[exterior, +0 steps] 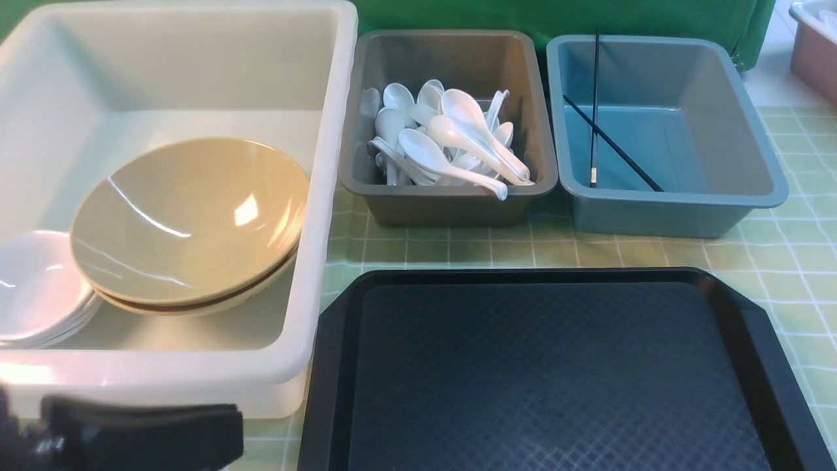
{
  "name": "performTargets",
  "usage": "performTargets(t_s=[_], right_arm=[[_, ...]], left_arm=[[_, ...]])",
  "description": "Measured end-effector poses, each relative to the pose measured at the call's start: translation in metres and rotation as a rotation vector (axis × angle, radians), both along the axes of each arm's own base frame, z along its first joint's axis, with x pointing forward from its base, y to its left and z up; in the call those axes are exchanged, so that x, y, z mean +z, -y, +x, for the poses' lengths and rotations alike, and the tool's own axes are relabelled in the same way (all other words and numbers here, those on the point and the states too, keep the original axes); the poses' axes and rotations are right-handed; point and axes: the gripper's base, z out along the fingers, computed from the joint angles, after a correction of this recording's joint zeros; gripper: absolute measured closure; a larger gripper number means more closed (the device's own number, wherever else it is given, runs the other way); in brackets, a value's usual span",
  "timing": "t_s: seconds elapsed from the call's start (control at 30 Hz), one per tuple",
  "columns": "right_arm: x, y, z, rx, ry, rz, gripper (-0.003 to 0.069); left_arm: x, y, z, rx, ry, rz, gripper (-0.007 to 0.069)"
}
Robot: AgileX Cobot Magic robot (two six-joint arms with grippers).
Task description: On green table put chopsticks spoon bowls plates into blue grey white boxes.
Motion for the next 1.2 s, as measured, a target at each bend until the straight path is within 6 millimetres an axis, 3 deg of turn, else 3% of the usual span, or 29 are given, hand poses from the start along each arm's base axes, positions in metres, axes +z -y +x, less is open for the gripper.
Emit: performTargets(t_s=[0.27,0.6,0.77,0.97,1.0,1.03,1.07,1.2], right_arm=[[-0.004,0.002,0.002,-0.022,0.098,0.027,0.0629],[-0.004,0.002,0.002,-0.023,0.100,0.025,0.0621],[-0.004,0.002,0.002,-0.023,0.099,0.024,0.0615],[-0.004,0.002,0.002,-0.023,0.098,0.023,0.0612],[-0.004,0.002,0.002,-0.023,0.098,0.023,0.0612],[-0.004,0.002,0.002,-0.023,0.098,0.023,0.0612],[-0.004,0.002,0.002,-0.023,0.098,0.023,0.0612],[-0.005,0.001,0.002,-0.022,0.095,0.022,0.0612]], left_arm=[[-0.016,-0.014,-0.018,0.174,0.240,-0.127,0.0626],[-0.025,-0.015,-0.022,0.179,0.246,-0.134,0.0626],[-0.031,-0.019,-0.018,0.190,0.308,-0.019,0.0626],[-0.061,-0.046,-0.007,0.508,0.598,0.254,0.0626],[-0.061,-0.047,-0.007,0.529,0.608,0.264,0.0626],[-0.078,-0.053,-0.004,0.591,0.628,0.355,0.0626],[-0.080,-0.054,-0.004,0.602,0.627,0.360,0.0626],[-0.124,-0.062,0.002,0.658,0.512,0.440,0.0626]])
